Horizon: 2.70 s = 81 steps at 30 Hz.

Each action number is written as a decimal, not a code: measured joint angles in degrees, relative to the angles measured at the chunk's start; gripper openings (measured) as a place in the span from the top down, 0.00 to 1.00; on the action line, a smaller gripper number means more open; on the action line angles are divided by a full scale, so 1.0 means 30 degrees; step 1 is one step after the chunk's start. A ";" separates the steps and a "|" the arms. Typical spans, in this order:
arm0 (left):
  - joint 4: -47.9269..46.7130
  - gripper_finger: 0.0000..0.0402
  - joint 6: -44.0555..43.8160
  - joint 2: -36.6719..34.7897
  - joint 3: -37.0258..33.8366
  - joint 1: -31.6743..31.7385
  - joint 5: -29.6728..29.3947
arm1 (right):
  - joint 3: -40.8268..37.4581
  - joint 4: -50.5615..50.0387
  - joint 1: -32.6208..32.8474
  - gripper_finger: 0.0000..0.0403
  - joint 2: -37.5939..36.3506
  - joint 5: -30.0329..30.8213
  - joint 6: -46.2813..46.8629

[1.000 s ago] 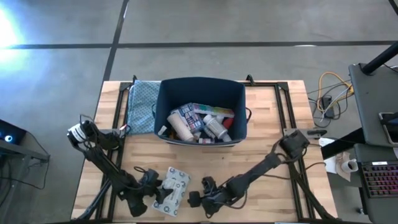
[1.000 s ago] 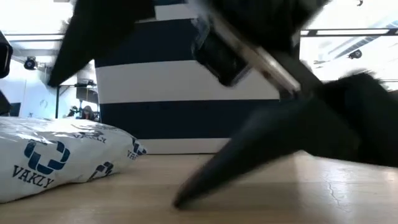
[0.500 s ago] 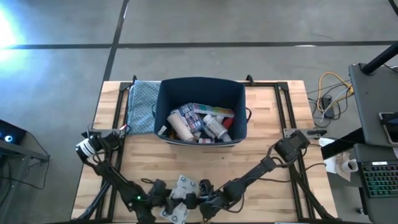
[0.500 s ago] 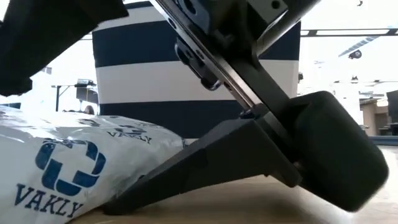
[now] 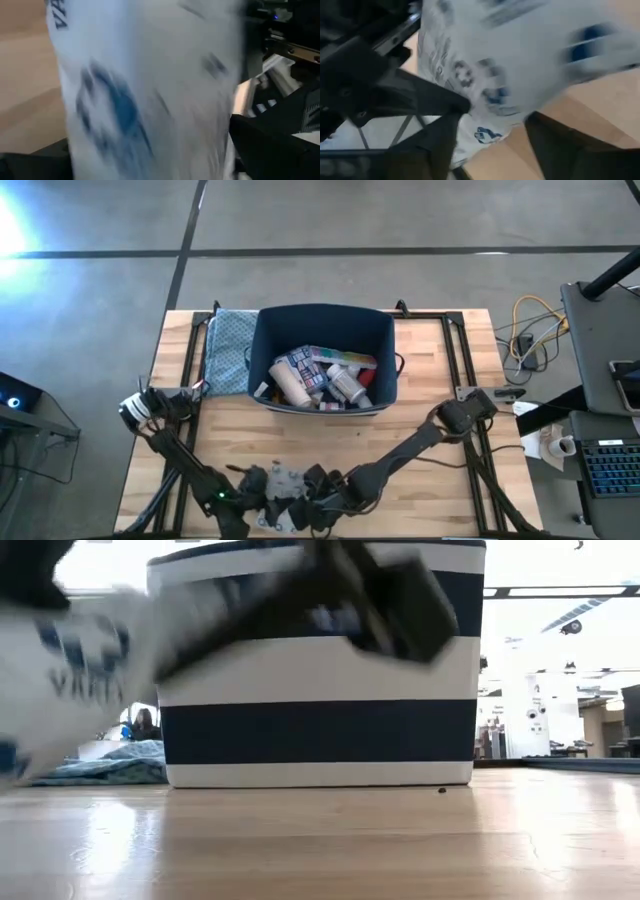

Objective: Pick & place medical supplies in basket/bin
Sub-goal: Put the mailer bag into the blue bin, then return to Home Position

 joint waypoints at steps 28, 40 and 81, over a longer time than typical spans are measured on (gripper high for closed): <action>-0.4607 0.12 2.3358 -1.1654 0.8036 0.8832 -0.0404 | 0.8705 -1.1843 -0.3626 0.96 -0.7791 0.7296 -1.0193; -1.6562 0.12 1.7556 -1.2309 0.8163 1.2834 0.0657 | 0.7824 -2.1388 -0.2862 0.87 -1.1307 0.8248 -0.5204; 0.9655 0.12 2.7534 -2.6566 -1.1935 0.5763 1.4291 | -1.3655 1.1029 0.0549 0.83 -1.8910 -0.6231 -1.7525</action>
